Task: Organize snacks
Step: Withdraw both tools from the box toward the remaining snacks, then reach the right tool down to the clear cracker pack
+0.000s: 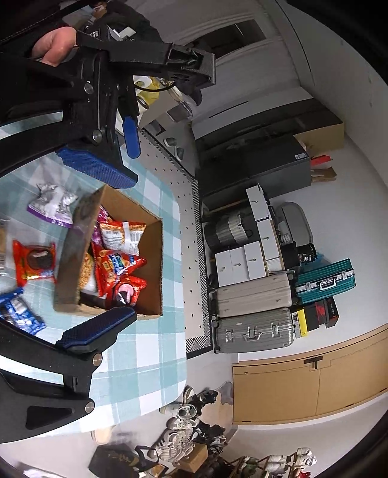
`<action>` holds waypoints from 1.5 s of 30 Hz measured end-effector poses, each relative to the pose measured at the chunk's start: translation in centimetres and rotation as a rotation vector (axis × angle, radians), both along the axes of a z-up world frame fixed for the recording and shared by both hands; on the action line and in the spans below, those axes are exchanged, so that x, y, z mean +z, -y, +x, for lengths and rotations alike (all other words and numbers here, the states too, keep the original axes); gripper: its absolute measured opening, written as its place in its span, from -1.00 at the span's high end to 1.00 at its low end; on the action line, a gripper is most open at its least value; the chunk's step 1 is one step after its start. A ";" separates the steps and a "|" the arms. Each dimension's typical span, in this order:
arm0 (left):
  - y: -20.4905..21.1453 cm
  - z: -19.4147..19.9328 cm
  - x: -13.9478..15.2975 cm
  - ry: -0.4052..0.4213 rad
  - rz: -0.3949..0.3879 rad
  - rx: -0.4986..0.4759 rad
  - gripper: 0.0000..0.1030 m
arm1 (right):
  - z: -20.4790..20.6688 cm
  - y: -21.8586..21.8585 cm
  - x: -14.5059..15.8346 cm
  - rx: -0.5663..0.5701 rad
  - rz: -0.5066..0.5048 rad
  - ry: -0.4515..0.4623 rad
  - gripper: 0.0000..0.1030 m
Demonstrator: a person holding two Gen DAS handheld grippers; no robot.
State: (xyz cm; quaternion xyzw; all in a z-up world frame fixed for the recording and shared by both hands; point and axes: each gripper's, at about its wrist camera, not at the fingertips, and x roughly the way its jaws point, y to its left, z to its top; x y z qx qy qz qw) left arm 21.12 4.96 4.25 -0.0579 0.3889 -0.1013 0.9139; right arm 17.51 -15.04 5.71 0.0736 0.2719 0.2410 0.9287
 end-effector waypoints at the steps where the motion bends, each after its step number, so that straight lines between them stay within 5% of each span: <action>1: 0.1 -0.8 0.2 0.008 0.005 -0.004 -0.62 | -0.5 0.1 0.1 -0.001 0.001 0.002 -0.63; 21: 0.2 -11.5 1.3 0.136 0.022 0.050 -0.98 | -9.9 -0.2 -1.8 -0.003 -0.010 0.001 -0.80; 45: -1.1 -15.4 -6.3 0.064 -0.049 0.100 -0.98 | -11.9 -0.3 -11.8 -0.013 -0.028 -0.183 -0.81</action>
